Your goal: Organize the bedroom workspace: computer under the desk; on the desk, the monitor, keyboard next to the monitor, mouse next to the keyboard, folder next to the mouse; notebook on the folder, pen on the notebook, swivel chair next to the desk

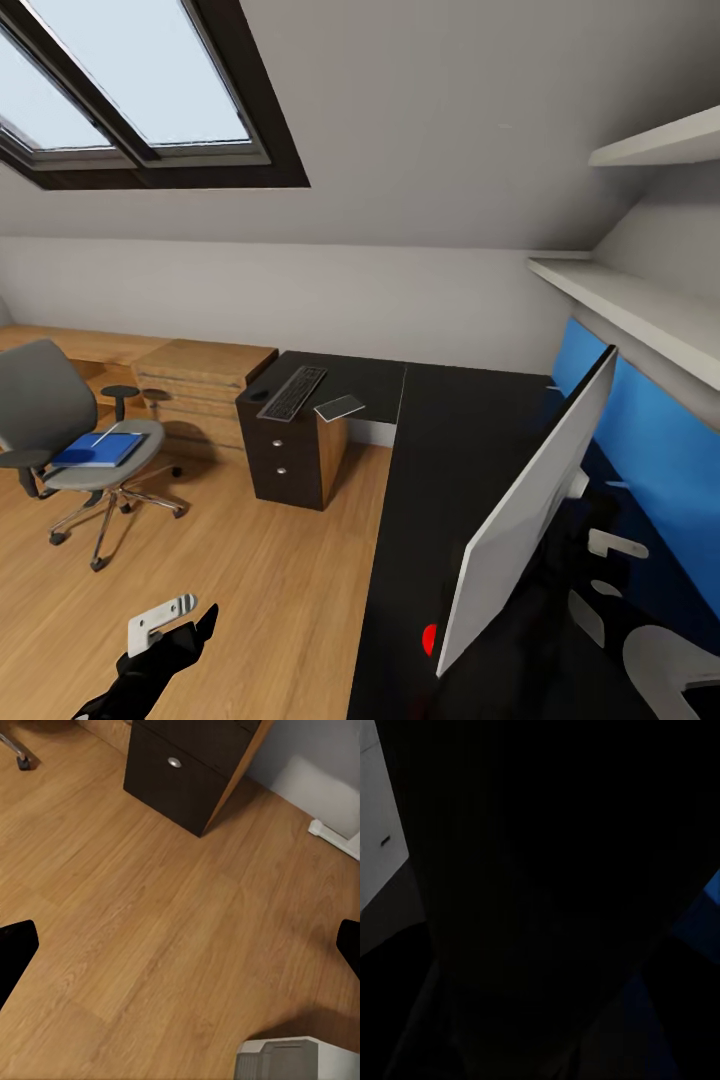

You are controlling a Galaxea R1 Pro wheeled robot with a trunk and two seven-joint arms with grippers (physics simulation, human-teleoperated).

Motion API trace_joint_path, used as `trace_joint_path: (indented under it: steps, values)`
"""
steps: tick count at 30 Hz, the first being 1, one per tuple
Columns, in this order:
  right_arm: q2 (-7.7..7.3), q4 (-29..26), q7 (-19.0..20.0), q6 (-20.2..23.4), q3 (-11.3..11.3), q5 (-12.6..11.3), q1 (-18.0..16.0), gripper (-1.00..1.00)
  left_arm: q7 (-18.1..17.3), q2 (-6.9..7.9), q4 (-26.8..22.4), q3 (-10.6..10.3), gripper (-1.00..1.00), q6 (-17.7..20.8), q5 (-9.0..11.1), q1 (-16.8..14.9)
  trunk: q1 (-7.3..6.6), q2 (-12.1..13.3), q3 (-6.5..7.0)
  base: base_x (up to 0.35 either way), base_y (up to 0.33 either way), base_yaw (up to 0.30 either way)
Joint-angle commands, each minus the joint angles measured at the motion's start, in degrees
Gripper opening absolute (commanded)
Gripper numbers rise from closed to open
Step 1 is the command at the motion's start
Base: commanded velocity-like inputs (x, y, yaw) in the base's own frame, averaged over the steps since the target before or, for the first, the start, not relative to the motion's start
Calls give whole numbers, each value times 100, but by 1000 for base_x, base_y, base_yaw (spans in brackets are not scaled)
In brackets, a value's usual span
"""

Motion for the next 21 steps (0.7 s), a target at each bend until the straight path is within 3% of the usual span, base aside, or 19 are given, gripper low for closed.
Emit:
trace_joint_path:
  steps: [1, 16, 21]
  values:
    - [-2, -9, -17, -21, 34, 6, -9, -100, -17, -5, -9, 13, 100, 34, 36, -2, 3, -14, -10, 0, 0, -7]
    - [6, -10, -16, -27, 38, 10, -9, -100, -26, -14, -9, 13, 100, 32, 35, -2, 3, -14, 25, 0, 0, -203]
    - [5, -10, -17, -27, 37, 10, -9, -100, -26, -14, -9, 13, 100, 32, 35, -2, 3, -14, 27, 0, 0, -43]
